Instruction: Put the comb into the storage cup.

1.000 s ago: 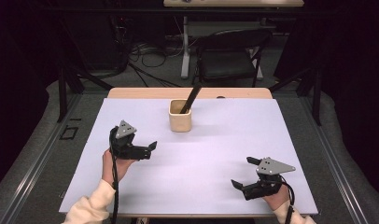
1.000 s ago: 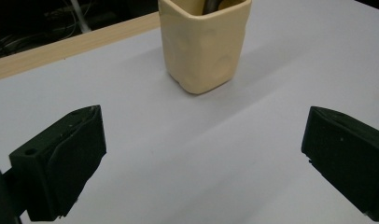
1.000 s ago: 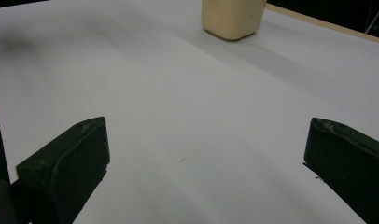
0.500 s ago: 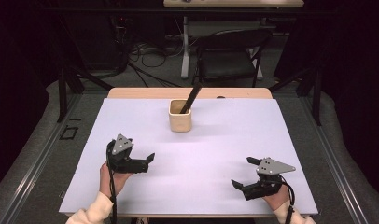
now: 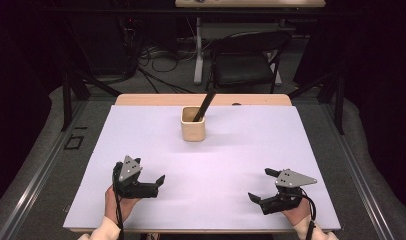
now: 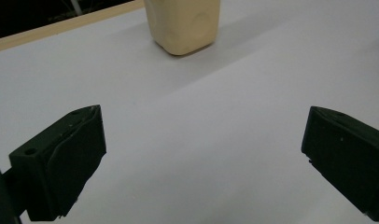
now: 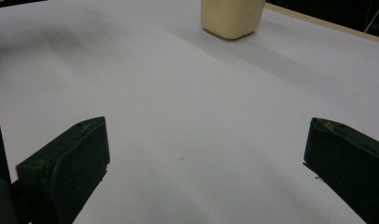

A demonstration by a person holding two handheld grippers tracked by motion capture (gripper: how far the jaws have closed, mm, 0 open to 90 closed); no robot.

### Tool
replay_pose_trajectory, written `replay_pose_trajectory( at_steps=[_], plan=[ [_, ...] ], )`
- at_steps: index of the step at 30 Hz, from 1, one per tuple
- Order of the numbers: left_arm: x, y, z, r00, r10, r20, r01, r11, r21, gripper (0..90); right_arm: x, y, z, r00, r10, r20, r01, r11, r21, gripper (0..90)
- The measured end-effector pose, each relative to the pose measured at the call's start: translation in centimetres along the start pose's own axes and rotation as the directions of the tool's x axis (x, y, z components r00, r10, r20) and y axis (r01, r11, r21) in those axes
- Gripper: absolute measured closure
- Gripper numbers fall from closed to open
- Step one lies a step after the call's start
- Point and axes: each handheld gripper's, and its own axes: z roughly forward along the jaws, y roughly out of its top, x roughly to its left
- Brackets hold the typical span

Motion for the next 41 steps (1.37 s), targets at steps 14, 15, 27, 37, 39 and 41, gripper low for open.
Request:
replay_pose_trajectory(
  at_steps=[14, 15, 27, 37, 39, 41],
  plan=[
    [-1.0, -1.5, -1.8, 0.9994, 0.03, -0.016, -0.031, 0.9981, -0.053, 0.0, 0.0, 0.0, -0.1, 1.0, 0.002, -0.001, -0.002, 1.0, 0.005, 0.0],
    [-1.0, -1.6, -1.9, 0.9995, 0.03, -0.014, -0.031, 0.9979, -0.057, 0.0, 0.0, 0.0, -0.1, 1.0, 0.002, -0.001, -0.002, 1.0, 0.008, 0.0],
    [-1.4, -2.6, -2.8, 0.9984, 0.057, -0.007, -0.057, 0.9961, -0.066, 0.0, 0.1, 0.0, -0.2, 1.0, 0.007, -0.003, -0.007, 1.0, 0.0, 0.0],
    [-1.1, -2.9, -3.0, 0.9989, 0.047, -0.007, -0.047, 0.9967, -0.066, 0.0, 0.2, 0.0, -0.3, 1.0, 0.001, -0.004, -0.001, 1.0, -0.003, 0.0],
    [-1.0, -2.9, -2.9, 0.9992, 0.041, -0.004, -0.041, 0.9972, -0.063, 0.0, 0.2, 0.0, -0.3, 1.0, 0.0, -0.004, 0.0, 1.0, -0.003, 0.0],
    [-1.0, -2.9, -2.8, 0.9991, 0.042, -0.003, -0.042, 0.9972, -0.061, 0.0, 0.2, 0.0, -0.3, 1.0, -0.001, -0.004, 0.001, 1.0, -0.001, 0.0]
  ],
)
